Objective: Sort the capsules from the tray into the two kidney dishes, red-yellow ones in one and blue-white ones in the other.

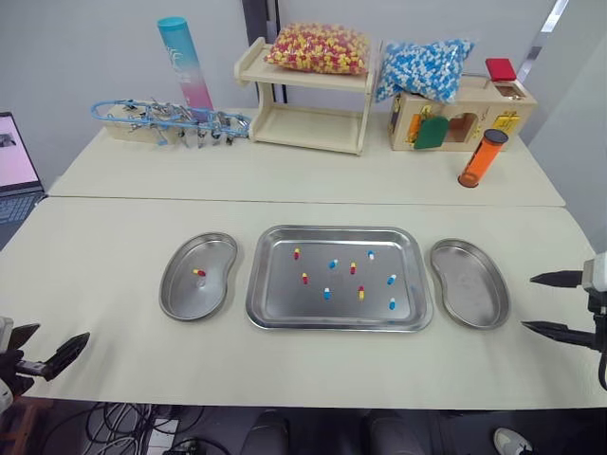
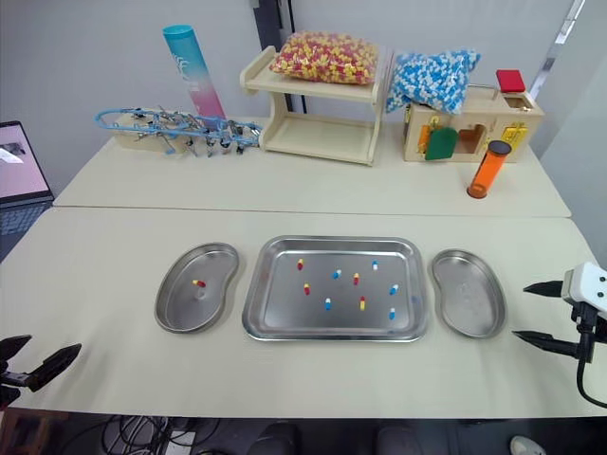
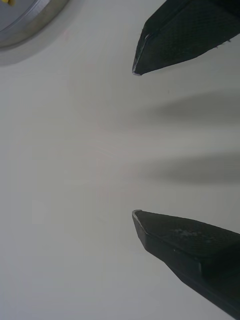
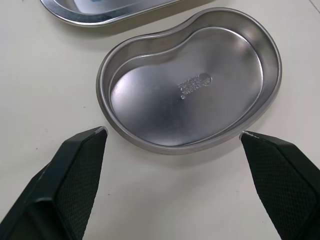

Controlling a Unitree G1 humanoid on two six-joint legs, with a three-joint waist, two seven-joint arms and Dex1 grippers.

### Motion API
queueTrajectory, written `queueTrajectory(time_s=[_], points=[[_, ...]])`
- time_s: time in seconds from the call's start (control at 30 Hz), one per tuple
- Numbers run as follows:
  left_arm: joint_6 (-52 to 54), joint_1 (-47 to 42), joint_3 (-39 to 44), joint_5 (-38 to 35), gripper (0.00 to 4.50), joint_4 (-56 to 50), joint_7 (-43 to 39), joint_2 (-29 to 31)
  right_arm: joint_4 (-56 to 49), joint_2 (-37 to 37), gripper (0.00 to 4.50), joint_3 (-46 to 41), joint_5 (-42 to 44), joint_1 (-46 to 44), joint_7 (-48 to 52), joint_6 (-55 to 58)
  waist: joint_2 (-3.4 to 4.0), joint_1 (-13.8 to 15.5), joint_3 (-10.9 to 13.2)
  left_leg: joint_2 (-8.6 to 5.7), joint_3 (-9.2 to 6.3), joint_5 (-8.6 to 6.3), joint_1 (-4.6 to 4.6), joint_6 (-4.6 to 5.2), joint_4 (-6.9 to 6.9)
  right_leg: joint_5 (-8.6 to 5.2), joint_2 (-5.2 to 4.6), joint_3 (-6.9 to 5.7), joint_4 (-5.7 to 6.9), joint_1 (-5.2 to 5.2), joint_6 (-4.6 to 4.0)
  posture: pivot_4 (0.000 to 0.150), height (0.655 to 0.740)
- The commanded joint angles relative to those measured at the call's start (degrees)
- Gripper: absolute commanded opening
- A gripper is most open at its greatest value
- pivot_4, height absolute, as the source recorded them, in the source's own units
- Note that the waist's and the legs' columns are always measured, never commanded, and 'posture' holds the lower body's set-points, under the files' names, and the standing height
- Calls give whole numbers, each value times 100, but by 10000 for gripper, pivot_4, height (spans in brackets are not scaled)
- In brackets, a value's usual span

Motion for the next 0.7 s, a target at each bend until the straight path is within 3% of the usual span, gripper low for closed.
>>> queueTrajectory(time_s=[0.03, 0.7], points=[[-27, 65, 284, -153, 44680, -256, 76, -17, 53, -171, 45000, -16, -24, -170, 66, -125, 0, 0, 0, 0, 0, 0, 0, 0, -1, 0, 0, 0, 0, 0, 0, 1500, 7400], [101, 192, 265, -374, 44680, -666, 215, -90, 162, -80, 45000, 553, 26, -789, 334, -331, 1, -1, -1, 0, 0, 0, 1, 0, -1, 0, 0, 0, 0, -1, 0, 1500, 7400]])
